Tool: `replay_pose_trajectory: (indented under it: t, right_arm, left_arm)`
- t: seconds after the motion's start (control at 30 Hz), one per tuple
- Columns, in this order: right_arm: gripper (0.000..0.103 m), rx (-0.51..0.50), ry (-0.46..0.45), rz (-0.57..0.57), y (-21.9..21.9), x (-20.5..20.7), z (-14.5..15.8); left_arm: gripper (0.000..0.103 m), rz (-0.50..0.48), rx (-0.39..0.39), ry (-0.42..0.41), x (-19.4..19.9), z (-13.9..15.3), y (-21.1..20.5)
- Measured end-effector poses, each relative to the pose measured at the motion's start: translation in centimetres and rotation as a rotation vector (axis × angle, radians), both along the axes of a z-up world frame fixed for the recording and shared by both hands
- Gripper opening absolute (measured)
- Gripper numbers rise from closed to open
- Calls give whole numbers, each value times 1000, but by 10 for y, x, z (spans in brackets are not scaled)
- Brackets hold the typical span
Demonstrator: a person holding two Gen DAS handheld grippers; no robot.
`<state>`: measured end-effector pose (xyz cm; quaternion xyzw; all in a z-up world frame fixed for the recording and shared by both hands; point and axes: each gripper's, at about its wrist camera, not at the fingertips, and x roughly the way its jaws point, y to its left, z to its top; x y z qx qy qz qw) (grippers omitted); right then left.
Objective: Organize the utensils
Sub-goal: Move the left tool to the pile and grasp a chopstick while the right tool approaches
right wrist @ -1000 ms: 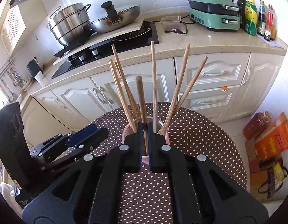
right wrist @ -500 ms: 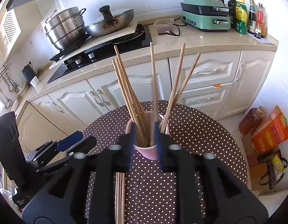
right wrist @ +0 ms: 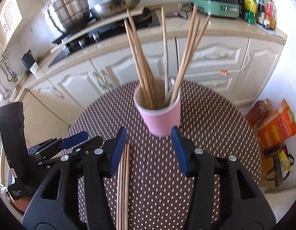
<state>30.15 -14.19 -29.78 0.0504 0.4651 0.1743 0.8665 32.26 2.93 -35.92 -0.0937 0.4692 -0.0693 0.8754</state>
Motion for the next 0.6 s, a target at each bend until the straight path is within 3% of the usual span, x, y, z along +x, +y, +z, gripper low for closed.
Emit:
replay_pose_trajectory:
  t: [0.33,0.6]
  right_arm:
    - [48,-3,164,-1,-2,-18,-54]
    - [48,13,222,13,-1,-29,-75]
  left_arm:
    - [44,-64,142,188,-16,-61,-20]
    - [44,-69,193,226,-21,-80,-28]
